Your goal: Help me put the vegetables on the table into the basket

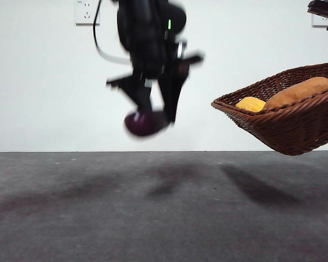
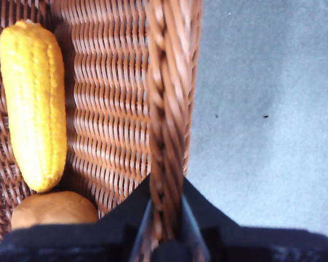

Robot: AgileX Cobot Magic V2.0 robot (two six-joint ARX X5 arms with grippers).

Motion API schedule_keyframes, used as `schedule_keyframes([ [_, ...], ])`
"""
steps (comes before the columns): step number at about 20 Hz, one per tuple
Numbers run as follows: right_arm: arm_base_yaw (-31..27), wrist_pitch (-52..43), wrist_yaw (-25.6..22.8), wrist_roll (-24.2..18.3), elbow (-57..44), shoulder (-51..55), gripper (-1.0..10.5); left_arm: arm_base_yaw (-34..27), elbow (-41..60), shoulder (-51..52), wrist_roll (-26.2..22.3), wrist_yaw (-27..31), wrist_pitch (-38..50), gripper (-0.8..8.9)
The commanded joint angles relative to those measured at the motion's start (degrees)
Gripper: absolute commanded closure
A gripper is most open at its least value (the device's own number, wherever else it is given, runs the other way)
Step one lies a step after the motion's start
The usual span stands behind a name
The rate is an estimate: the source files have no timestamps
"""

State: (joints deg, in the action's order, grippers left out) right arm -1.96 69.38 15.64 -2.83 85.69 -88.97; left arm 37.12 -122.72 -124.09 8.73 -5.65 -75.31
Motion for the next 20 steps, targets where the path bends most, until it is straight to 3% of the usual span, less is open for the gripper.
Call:
schedule_keyframes([
  [1,0.0,-0.3,1.2,-0.2,-1.1,0.0,9.6,1.2,-2.6,4.9,-1.5,-1.0,0.4,8.23],
  [2,0.0,-0.3,2.7,-0.2,-1.6,0.0,9.6,1.2,-2.6,7.0,-1.5,-3.5,1.9,8.23],
  [5,0.1,-1.3,12.0,-0.2,-4.5,0.0,9.6,1.3,-2.6,11.1,-1.5,-19.4,7.9,8.23],
  [7,0.8,-2.7,16.3,1.1,-6.4,0.0,9.6,1.4,-2.6,11.7,-1.2,-24.2,10.1,8.23],
  [13,4.9,-3.8,19.3,3.3,-6.9,0.0,9.6,1.7,-2.6,11.2,-0.8,-23.2,10.7,8.23],
  [16,8.4,-6.5,19.3,6.3,-6.9,0.0,9.6,1.7,-2.6,10.9,1.6,-19.1,10.4,8.23],
  [20,13.1,-8.3,19.3,8.9,-6.8,0.0,9.6,1.7,-2.6,10.7,5.5,-18.3,10.1,8.14],
])
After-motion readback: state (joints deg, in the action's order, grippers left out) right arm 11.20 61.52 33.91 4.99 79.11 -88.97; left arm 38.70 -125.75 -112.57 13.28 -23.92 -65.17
